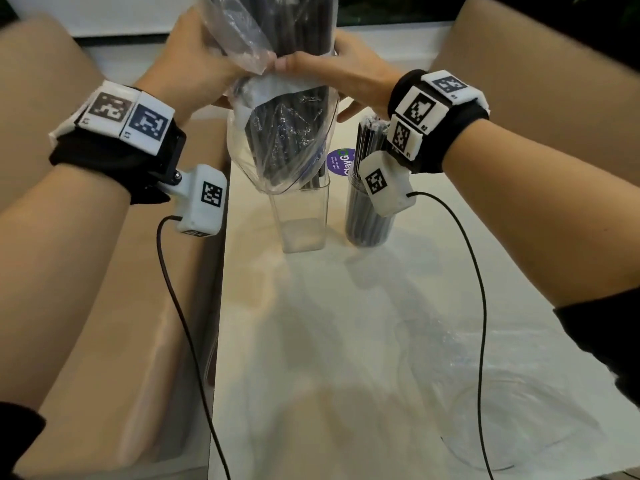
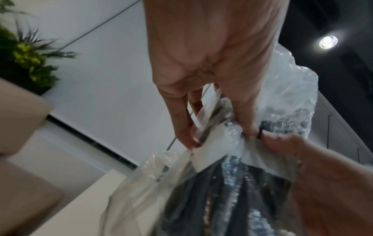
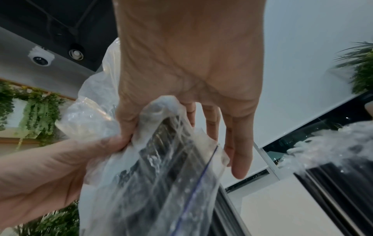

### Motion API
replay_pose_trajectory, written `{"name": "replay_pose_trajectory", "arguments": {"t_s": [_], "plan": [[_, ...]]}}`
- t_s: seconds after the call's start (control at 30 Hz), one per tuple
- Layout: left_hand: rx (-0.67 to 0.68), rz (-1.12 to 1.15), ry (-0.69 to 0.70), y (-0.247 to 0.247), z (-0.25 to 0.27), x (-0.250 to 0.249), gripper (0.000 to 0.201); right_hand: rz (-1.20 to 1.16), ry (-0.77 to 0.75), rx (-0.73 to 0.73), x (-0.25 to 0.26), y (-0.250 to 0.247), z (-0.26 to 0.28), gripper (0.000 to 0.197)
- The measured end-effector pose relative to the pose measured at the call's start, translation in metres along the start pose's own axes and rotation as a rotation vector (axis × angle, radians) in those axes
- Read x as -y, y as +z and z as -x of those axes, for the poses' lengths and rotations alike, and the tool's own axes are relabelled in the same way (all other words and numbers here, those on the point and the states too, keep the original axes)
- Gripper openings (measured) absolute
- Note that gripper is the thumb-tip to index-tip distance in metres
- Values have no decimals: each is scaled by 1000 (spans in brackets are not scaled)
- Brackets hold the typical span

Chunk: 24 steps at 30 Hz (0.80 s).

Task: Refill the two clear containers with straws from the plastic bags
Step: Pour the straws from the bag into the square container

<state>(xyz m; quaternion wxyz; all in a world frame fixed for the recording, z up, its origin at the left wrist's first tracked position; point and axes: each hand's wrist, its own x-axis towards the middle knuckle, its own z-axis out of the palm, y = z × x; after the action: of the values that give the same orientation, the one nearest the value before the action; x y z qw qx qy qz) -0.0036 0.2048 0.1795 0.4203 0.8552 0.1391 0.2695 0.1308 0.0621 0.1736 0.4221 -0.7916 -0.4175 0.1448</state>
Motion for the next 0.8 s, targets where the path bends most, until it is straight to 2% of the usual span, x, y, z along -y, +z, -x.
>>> {"name": "replay_pose_trajectory", "arguments": {"t_s": [0.1,0.27,0.4,0.5,0.57,0.7,0.8], "plan": [[-14,-9,-11,0,1,-1,41,-38,36,11,-1,1,0,63],[-21,162,-53,4,5,-1,54,-108,-19,-20,-4,4,-1,58],[-12,257,-67,4,8,4,88,-170,-62,9,-5,3,1,55],[-34,254,-93,8,10,6,101,-168,-65,5,-4,4,0,52],[-74,235,-115,10,9,8,96,-160,-68,-4,-2,3,-1,51],[-135,208,-116,11,7,10,61,-74,-50,-43,1,2,-2,61],[-154,175,-80,7,6,12,57,2,-56,-67,3,-3,0,63]]}}
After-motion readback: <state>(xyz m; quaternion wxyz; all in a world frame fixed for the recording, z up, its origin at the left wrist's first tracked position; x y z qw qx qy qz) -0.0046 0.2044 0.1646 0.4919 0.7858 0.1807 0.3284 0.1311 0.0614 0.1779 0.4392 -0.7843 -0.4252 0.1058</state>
